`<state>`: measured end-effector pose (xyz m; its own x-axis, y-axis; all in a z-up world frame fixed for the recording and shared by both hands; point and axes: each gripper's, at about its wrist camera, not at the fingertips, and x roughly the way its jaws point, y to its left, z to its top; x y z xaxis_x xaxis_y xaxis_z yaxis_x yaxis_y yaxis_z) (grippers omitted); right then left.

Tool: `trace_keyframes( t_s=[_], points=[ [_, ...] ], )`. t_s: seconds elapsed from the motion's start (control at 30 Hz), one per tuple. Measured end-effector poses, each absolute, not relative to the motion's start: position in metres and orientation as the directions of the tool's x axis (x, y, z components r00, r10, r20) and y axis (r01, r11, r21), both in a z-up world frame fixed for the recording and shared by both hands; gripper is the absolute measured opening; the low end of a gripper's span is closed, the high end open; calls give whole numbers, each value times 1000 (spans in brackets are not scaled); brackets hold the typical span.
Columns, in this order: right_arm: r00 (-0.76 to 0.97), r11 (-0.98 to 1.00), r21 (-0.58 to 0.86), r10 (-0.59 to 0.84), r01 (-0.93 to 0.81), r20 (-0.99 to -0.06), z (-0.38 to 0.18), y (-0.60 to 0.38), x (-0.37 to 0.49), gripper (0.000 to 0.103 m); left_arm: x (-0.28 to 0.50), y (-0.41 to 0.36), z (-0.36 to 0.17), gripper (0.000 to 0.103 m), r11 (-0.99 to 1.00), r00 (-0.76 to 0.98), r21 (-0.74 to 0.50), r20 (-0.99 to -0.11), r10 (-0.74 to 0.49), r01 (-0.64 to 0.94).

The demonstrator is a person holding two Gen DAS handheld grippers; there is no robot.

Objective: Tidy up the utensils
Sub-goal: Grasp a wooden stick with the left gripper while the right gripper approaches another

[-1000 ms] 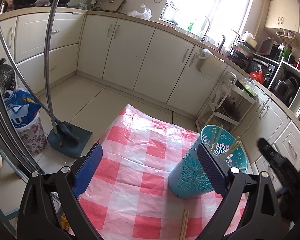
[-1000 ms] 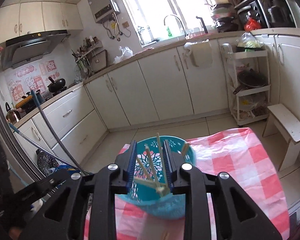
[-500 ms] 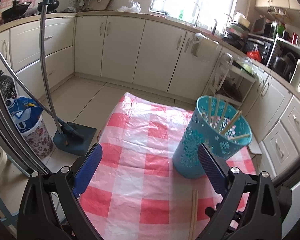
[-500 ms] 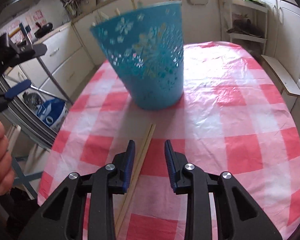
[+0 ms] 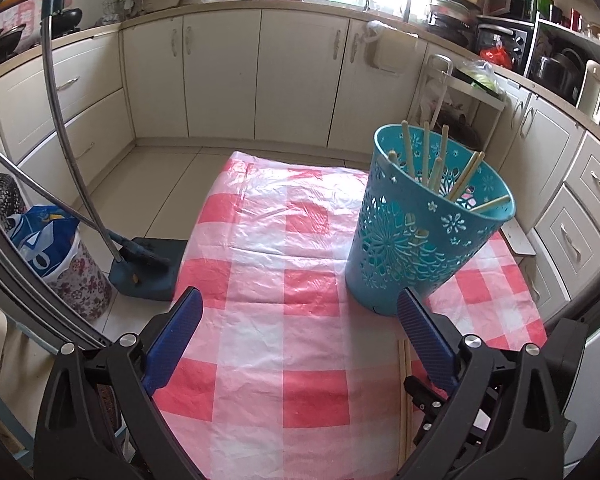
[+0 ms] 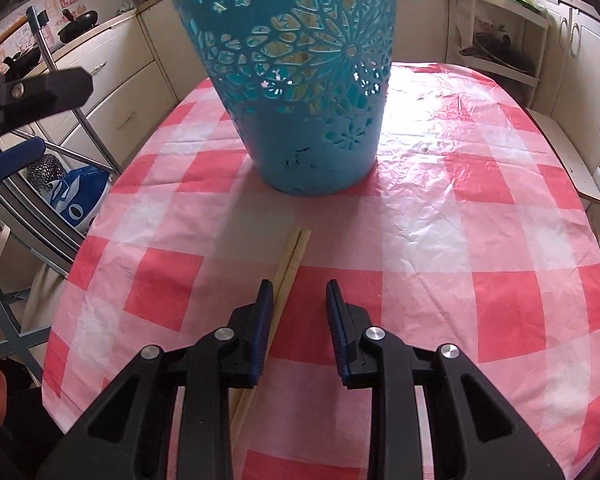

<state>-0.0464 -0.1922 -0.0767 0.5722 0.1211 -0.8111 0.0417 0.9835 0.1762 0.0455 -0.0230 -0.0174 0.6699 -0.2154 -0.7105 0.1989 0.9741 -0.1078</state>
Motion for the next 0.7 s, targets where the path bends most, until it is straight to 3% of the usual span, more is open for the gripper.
trace_keyframes(
  t_s=[0.27, 0.43, 0.7],
  points=[
    [571, 994, 106, 78, 15, -817, -78, -194, -49, 23, 43, -44, -34, 94, 968, 633, -50, -748, -200, 247],
    [557, 993, 113, 78, 29, -827, -77, -206, -51, 13, 42, -63, -55, 94, 956, 581, -8, -792, -185, 294],
    [557, 991, 111, 51, 76, -829, -75, -244, -58, 11, 36, -100, -94, 94, 921, 509, 70, -848, -147, 382]
  ],
)
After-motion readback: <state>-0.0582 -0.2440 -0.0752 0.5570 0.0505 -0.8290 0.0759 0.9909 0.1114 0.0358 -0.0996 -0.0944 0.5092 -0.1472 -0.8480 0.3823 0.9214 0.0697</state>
